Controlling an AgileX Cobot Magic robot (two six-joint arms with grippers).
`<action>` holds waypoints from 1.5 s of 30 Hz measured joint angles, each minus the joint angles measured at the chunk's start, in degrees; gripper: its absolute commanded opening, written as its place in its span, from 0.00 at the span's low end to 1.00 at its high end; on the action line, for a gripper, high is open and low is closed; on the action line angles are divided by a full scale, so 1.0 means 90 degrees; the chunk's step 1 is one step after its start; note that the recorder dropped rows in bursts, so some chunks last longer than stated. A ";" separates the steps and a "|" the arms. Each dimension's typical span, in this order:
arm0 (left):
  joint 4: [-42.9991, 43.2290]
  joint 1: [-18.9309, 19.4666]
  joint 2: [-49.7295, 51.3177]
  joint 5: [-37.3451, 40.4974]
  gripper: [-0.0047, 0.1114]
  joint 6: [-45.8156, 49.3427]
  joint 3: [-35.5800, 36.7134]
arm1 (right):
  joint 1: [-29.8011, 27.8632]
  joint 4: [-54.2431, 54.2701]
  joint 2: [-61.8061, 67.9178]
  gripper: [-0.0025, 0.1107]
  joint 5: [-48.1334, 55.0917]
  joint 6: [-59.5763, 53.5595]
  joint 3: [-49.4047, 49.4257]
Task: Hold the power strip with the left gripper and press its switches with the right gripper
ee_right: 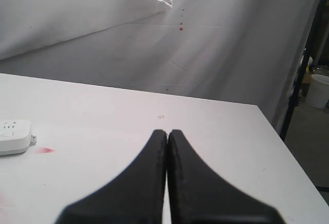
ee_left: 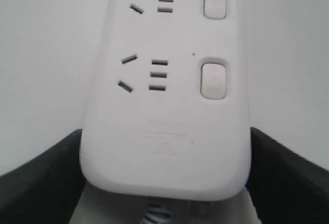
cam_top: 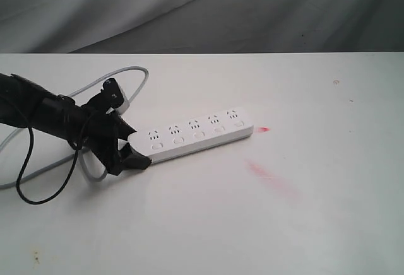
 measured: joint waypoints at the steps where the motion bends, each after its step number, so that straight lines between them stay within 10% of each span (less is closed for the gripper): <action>1: 0.0095 0.0000 0.0000 0.0120 0.81 0.0106 0.0000 | 0.0000 0.0000 0.0000 0.02 0.0000 0.0000 0.0000; 13: 0.0772 0.0000 -0.1044 0.1166 0.94 0.0591 0.0000 | 0.0000 0.0000 0.0000 0.02 0.0000 0.0000 0.0000; 20: 0.0803 0.0016 -0.4110 0.1217 0.93 -0.2065 0.0000 | 0.0000 0.0000 0.0000 0.02 0.0000 0.0000 0.0000; 23: 0.0803 0.0016 -0.4916 0.1217 0.78 -0.2525 0.0000 | 0.0000 0.0000 0.0000 0.02 0.0000 0.0000 0.0000; 29: 0.1119 0.0016 -0.6204 0.1243 0.04 -0.3682 0.0000 | 0.0000 0.0000 0.0000 0.02 0.0000 0.0000 0.0000; 40: 0.1386 0.0012 -0.7910 0.1286 0.05 -0.4563 0.0000 | 0.0000 0.0000 0.0000 0.02 0.0000 0.0000 0.0000; 45: 0.4218 -0.0016 -0.9443 0.0628 0.05 -0.7374 0.0404 | 0.0000 0.0000 0.0000 0.02 0.0000 0.0000 0.0000</action>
